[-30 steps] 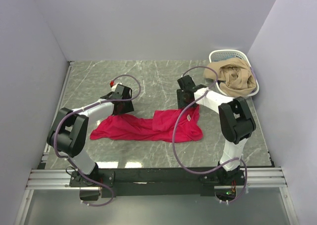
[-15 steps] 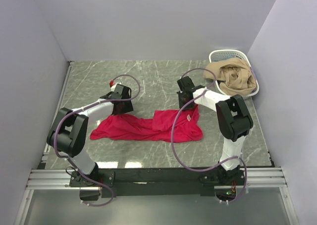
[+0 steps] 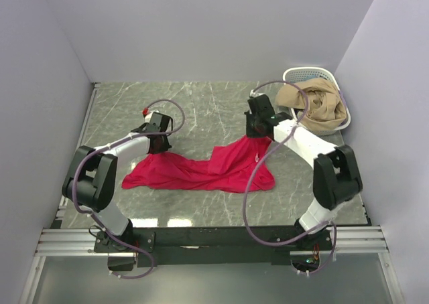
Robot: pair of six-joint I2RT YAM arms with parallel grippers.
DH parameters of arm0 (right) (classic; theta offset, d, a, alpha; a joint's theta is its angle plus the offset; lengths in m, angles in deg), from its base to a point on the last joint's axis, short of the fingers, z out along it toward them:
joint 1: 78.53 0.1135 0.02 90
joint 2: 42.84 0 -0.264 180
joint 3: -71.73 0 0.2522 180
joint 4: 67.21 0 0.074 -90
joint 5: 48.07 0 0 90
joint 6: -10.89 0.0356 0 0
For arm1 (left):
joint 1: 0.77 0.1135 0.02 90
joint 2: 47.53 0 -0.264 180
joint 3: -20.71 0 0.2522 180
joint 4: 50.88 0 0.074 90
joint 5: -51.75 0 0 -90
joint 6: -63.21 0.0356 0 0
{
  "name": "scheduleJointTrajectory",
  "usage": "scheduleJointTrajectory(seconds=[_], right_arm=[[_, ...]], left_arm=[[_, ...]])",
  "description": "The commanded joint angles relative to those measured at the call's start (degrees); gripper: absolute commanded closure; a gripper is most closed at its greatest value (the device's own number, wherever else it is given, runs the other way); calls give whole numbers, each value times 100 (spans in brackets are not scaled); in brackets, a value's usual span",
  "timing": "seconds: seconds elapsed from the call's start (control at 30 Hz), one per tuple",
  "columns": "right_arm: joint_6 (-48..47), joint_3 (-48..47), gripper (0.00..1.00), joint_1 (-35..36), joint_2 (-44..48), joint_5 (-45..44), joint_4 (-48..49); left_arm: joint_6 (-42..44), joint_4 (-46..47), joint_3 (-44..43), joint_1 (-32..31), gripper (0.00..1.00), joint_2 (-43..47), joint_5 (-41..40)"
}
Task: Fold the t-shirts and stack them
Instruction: Flatten the tshirt out
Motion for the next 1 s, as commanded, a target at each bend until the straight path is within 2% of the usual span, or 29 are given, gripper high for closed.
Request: scheduleJointTrajectory(seconds=[0.0, 0.27, 0.47, 0.7, 0.97], right_arm=[[40, -189, 100, 27, 626, -192, 52], [93, -146, 100, 18, 1417, -481, -89], [163, -41, 100, 19, 2436, -762, -107], [67, -356, 100, 10, 3297, -1043, -712], [-74, -690, 100, 36, 4308, -342, -1134]], left_arm=[[-77, 7, -64, 56, 99, 433, -280], [-332, -554, -186, 153, 99, 1444, -693], [-358, -1029, -362, 320, 99, 2446, -1115], [-314, -1758, -652, 513, 99, 3342, -1255], [-42, -2628, -1441, 513, 99, 4240, -1168]])
